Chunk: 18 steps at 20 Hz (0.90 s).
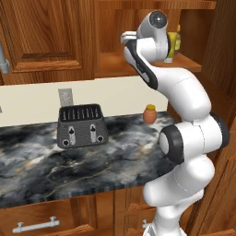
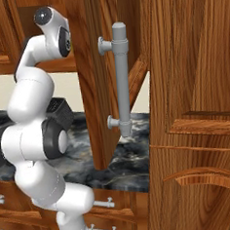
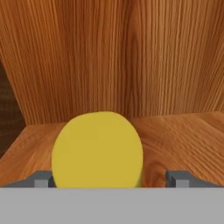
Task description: Pick the mustard and mustard from the counter and place them in the cabinet.
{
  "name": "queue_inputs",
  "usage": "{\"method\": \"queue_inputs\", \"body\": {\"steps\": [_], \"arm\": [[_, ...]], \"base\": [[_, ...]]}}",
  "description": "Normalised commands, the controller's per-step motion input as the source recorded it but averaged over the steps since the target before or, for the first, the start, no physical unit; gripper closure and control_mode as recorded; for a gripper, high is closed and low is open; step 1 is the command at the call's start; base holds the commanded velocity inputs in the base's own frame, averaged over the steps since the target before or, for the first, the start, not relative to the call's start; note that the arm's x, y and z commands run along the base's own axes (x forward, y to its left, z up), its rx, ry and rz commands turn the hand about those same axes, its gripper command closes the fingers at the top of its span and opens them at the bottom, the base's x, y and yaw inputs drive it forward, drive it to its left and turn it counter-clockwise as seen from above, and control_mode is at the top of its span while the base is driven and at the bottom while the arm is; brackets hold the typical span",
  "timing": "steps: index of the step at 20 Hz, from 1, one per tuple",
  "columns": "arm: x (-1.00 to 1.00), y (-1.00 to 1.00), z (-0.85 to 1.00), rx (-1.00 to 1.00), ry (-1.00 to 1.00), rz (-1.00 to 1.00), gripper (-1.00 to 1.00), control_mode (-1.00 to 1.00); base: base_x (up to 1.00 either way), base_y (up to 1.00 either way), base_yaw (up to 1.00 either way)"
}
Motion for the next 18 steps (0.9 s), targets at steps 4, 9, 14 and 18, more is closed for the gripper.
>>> {"method": "queue_inputs", "body": {"steps": [4, 9, 14, 18], "arm": [[0.25, -0.09, -0.16, -0.03, 0.00, 0.00, -1.00, -1.00], [0.09, 0.00, -0.21, -0.01, 0.00, 0.00, -1.00, -1.00], [-0.06, 0.00, -0.07, 0.00, 0.00, 0.00, -1.00, -1.00], [-0.47, 0.00, 0.00, 0.00, -0.03, 0.00, -1.00, -1.00]], "base": [[0.00, 0.00, 0.00], [0.00, 0.00, 0.00], [0.00, 0.00, 0.00], [0.00, 0.00, 0.00]]}}
